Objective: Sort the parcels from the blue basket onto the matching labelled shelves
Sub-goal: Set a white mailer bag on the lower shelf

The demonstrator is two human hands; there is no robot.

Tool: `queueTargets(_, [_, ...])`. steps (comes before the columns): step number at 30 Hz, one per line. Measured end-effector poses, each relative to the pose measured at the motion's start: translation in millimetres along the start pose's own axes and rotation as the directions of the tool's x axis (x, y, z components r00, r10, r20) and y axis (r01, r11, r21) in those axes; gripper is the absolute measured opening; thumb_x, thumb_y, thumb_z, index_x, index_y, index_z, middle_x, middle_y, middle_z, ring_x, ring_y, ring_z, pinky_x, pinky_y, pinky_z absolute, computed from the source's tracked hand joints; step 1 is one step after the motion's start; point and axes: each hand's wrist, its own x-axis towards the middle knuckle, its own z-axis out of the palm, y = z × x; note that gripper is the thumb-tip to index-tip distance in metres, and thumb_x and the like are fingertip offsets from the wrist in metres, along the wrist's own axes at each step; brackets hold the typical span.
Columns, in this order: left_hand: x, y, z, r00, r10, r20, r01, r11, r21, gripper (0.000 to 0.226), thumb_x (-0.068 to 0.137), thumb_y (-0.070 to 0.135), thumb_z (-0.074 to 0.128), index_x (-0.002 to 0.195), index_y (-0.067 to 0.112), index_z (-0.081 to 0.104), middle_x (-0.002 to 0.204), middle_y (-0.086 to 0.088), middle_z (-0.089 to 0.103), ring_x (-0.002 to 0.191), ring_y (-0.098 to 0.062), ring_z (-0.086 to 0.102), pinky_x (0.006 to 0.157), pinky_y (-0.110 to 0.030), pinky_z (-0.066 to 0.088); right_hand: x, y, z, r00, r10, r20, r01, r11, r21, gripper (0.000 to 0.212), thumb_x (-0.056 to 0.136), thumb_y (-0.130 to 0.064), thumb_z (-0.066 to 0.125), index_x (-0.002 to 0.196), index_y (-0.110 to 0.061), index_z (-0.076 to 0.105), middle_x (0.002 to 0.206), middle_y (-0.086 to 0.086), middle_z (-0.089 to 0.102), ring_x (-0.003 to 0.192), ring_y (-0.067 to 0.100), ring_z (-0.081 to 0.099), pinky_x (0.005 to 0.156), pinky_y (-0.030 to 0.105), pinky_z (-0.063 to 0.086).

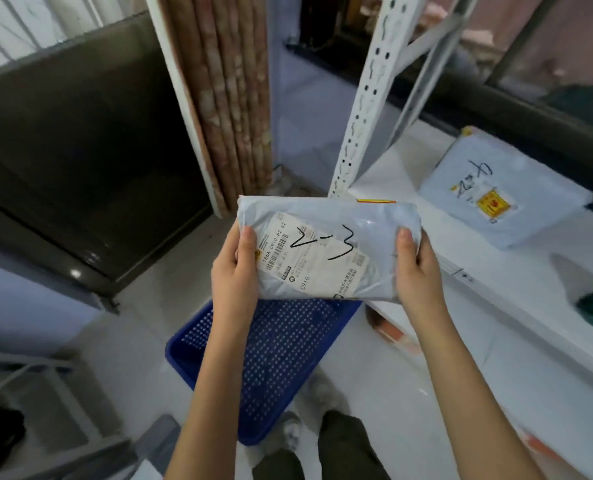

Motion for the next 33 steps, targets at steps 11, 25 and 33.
queueTargets(11, [-60.4, 101.5, 94.8, 0.901, 0.242, 0.360, -0.192, 0.967, -0.169, 0.034, 0.099, 0.034, 0.044, 0.119, 0.012, 0.060, 0.075, 0.014, 0.063, 0.067, 0.002, 0.056, 0.058, -0.014, 0.044, -72.5, -70.9, -149.7, 0.899, -0.106, -0.426, 0.144, 0.988, 0.058, 0.026, 0.100, -0.038, 0.037, 0.120, -0.026, 0.048, 0.092, -0.022, 0.055, 0.076, -0.015, 0.056, 0.059, -0.002, 0.040])
queueTargets(25, [-257.9, 199.4, 234.1, 0.692, 0.516, 0.505, -0.345, 0.850, -0.397, 0.022, 0.102, 0.019, 0.040, 0.100, 0.007, 0.059, 0.059, 0.025, 0.059, 0.057, 0.011, 0.051, 0.054, -0.005, 0.037, -189.1, -103.6, -380.0, 0.645, -0.274, -0.714, 0.361, 0.932, -0.032, 0.035, 0.100, -0.036, 0.040, 0.128, -0.021, 0.052, 0.096, -0.018, 0.059, 0.088, -0.008, 0.057, 0.075, 0.011, 0.048])
queueTargets(33, [-349.8, 236.2, 267.8, 0.650, 0.608, 0.456, -0.403, 0.784, -0.471, 0.020, 0.101, 0.019, 0.041, 0.113, 0.018, 0.057, 0.069, 0.024, 0.062, 0.061, 0.021, 0.054, 0.055, 0.000, 0.038, -242.4, -120.1, -469.1, 0.564, -0.400, -0.723, 0.480, 0.871, -0.107, 0.025, 0.100, -0.034, 0.040, 0.117, -0.023, 0.055, 0.088, -0.021, 0.059, 0.076, -0.016, 0.054, 0.069, 0.006, 0.041])
